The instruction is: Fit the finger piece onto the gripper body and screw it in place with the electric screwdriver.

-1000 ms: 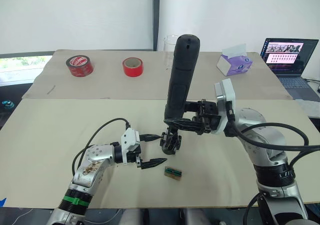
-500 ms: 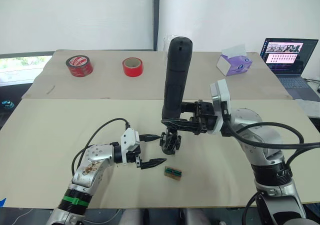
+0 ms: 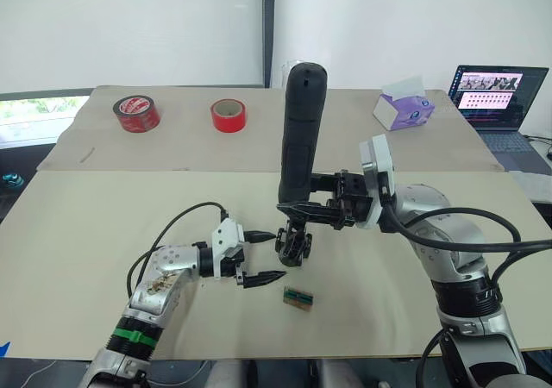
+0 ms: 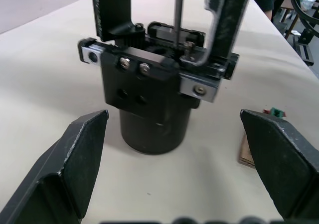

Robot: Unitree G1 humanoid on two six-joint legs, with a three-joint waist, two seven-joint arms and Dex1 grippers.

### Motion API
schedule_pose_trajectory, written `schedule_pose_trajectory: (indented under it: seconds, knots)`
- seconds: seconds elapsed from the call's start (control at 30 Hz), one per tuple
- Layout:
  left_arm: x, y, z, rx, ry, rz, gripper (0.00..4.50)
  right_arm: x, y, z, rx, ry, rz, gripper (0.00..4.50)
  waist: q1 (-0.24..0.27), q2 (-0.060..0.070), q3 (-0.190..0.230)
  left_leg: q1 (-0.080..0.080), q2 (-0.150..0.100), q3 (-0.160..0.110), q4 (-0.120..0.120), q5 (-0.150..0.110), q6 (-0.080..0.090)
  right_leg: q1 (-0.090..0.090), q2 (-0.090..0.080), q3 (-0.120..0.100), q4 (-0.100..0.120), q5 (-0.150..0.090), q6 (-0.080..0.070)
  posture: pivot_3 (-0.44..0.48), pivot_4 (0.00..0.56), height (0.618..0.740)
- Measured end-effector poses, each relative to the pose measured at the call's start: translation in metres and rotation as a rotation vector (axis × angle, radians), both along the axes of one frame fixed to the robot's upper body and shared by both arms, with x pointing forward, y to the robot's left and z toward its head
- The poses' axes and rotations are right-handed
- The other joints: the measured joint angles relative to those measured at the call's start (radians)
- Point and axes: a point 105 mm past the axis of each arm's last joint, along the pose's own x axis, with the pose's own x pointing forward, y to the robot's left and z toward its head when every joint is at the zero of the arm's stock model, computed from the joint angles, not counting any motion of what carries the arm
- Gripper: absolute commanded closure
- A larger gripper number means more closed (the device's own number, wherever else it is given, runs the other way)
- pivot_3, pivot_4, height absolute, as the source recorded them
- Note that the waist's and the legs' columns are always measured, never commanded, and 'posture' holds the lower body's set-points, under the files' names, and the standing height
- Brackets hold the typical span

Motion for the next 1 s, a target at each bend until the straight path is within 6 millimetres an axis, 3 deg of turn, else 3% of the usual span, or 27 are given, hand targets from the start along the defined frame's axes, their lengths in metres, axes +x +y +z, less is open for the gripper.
schedule_pose_trajectory:
  seconds: [0.47,1.0]
  knots:
    - [0.002,0.002,-0.009,0.015,0.011,-0.012,0.00,0.000,0.000,0.000,0.000,0.000,0.002,2.58,0.000,0.000,0.000,0.000,0.000,0.000,0.000,0.000,0.000,0.000,0.000,0.000,0.000,0.000,0.000,0.000,0.150,0.740]
    - [0.015,-0.017,-0.016,0.035,0.003,-0.096,0.00,-0.002,-0.002,-0.003,0.001,0.008,0.003,2.58,0.000,0.000,0.000,-0.001,0.000,0.000,0.001,0.000,0.000,0.000,0.001,0.000,0.000,0.000,0.001,0.000,0.150,0.740]
